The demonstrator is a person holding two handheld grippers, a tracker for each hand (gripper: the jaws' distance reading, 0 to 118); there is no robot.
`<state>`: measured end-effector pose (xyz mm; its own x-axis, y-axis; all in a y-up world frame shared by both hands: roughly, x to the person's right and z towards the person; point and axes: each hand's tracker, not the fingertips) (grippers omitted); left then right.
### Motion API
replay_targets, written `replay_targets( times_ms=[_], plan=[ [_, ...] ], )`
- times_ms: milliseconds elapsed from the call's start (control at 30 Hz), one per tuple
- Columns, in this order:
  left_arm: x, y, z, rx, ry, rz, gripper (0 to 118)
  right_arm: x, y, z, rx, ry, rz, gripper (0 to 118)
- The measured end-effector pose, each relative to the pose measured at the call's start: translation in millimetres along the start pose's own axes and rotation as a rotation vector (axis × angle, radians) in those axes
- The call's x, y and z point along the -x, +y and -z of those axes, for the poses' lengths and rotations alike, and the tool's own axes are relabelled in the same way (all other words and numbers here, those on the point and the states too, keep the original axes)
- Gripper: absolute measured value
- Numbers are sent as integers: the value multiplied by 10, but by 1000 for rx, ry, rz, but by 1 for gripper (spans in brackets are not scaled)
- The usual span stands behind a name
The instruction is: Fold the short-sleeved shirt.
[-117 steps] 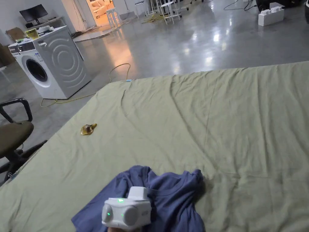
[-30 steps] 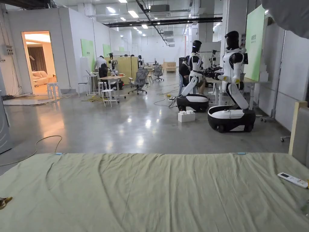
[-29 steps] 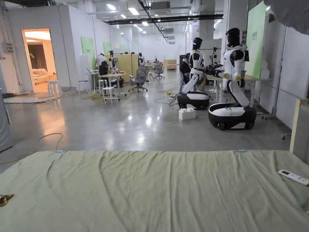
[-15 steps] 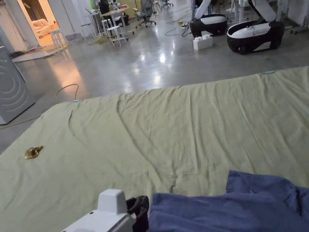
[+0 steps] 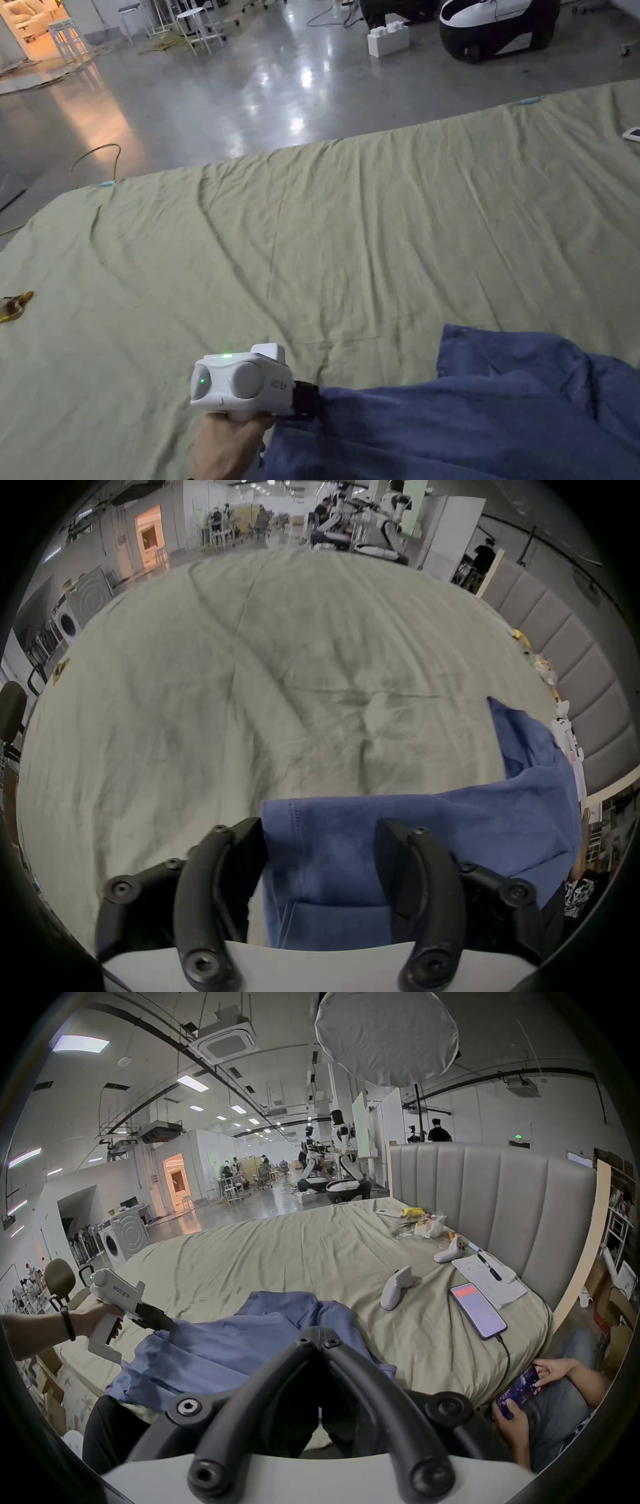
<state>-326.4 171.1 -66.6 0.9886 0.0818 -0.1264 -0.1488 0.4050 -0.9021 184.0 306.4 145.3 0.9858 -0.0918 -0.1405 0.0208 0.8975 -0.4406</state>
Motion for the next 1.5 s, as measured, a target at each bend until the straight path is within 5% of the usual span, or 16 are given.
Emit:
replay_targets(
  times_ms=[100,133,167,433,467,567,767,933,1000,1033,1133,1233,1333,1500],
  plan=[
    [-81,18,25,5,27,13,53,-32,-24,25,16,-7,0,0],
    [-97,15,4,2,27,16,39,-35,-32,33,18,-6,-1,0],
    [-140,6,-32,-8,32,69,4,-35,-37,49,21,-5,-1,0],
    [-403,69,159,91,91,119,4,-91,356,665,16,36,-94,1],
    [-423,88,164,107,96,135,4,-122,496,879,30,53,-155,12],
    [-453,156,211,137,108,155,4,-313,642,1675,265,61,-90,72],
    [-387,290,256,211,76,127,4,-560,514,3048,540,32,22,71],
    [-353,284,261,214,64,106,4,-475,190,3468,750,3,-32,70],
    [-390,286,267,217,72,131,4,-365,170,3365,661,-12,-142,66],
    [-394,290,271,221,75,136,4,-360,186,3349,668,-8,-113,59],
    [-388,252,235,207,77,157,4,-343,258,3257,638,-7,-84,5],
    [-316,116,60,92,40,164,4,-321,360,3037,575,30,-65,3],
    [-227,-300,-537,-205,-46,200,4,-328,584,2626,447,50,-56,3],
    [22,-704,-1687,-437,-186,26,4,-352,1113,1900,225,76,-11,3]
  ],
)
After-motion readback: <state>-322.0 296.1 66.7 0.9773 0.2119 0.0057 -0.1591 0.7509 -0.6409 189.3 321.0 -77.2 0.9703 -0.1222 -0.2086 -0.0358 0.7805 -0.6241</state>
